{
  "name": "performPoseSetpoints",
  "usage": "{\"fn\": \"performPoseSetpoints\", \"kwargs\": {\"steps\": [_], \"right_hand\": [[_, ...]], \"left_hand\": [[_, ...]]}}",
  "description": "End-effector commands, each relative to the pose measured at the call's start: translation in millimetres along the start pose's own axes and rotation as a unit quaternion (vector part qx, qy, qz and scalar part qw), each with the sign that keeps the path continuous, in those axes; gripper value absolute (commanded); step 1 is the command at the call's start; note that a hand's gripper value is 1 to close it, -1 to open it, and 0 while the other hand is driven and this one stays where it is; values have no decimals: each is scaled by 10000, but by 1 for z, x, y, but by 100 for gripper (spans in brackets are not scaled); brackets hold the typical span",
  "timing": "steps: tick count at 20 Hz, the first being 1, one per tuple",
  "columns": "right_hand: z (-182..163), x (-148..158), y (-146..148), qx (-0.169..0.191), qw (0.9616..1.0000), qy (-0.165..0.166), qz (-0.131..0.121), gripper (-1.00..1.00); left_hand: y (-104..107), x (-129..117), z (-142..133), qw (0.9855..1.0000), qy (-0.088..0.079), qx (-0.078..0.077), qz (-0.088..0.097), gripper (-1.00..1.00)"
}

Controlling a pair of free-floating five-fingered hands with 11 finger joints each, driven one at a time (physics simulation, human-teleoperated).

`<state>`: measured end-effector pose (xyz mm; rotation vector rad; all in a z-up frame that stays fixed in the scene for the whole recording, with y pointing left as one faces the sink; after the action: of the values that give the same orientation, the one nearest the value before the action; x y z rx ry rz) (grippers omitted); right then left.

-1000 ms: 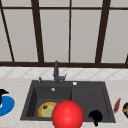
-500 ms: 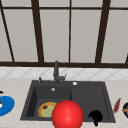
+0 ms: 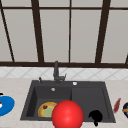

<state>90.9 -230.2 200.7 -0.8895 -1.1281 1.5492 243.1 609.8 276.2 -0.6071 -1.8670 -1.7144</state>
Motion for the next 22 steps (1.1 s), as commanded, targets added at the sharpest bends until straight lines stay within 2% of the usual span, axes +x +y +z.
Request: {"fn": "performPoseSetpoints", "kwargs": {"steps": [1,10,22], "right_hand": [[0,0,0,0,10000,0,0,0],[0,0,0,0,10000,0,0,0],[0,0,0,0,10000,0,0,0]], "left_hand": [[-8,-9,14,9999,-84,99,10,-100],[-14,-17,29,10000,23,58,4,-100],[-12,-20,15,9999,117,17,-6,-100]]}}
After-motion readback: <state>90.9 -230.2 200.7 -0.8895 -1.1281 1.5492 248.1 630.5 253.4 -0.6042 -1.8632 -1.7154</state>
